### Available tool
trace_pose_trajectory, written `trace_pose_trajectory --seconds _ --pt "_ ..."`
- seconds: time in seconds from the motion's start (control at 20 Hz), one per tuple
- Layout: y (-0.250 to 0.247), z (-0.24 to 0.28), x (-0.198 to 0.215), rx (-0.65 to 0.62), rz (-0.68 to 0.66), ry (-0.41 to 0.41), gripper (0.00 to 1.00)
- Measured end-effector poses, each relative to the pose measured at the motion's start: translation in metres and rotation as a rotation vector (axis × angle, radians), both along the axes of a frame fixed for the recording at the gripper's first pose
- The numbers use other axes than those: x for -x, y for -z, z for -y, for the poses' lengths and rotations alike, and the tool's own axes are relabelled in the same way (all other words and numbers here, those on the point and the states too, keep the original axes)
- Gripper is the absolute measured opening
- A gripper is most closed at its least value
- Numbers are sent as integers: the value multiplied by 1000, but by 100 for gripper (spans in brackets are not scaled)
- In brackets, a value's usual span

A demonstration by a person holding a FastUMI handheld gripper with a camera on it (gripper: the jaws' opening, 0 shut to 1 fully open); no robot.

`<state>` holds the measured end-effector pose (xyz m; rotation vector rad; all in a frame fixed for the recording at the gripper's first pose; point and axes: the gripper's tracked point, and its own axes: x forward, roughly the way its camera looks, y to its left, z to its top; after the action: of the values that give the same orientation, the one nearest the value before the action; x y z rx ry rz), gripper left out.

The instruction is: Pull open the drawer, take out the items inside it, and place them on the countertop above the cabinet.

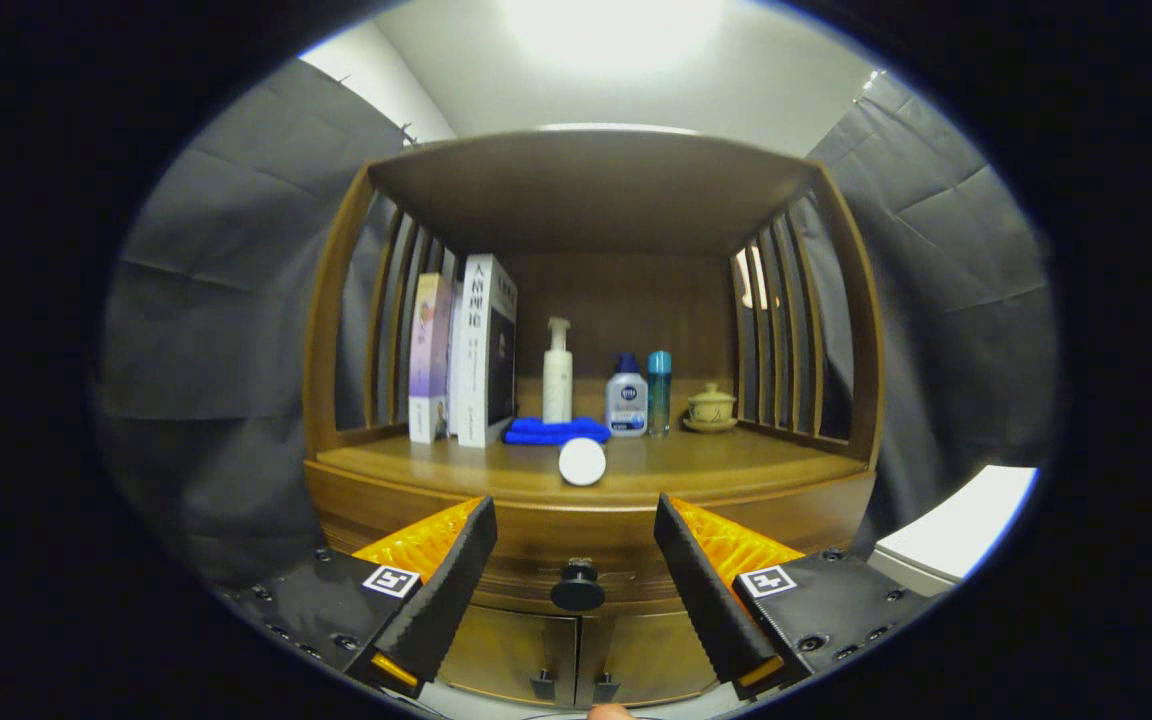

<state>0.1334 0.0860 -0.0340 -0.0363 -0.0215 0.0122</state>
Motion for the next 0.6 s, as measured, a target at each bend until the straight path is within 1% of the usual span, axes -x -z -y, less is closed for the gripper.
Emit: trace_pose_trajectory --seconds 0.15,0.3,0.6 --pt "-33 7 35 4 31 -22 100" --pt "-54 18 67 -17 45 -27 100" --pt "-64 42 113 -89 15 -10 100"
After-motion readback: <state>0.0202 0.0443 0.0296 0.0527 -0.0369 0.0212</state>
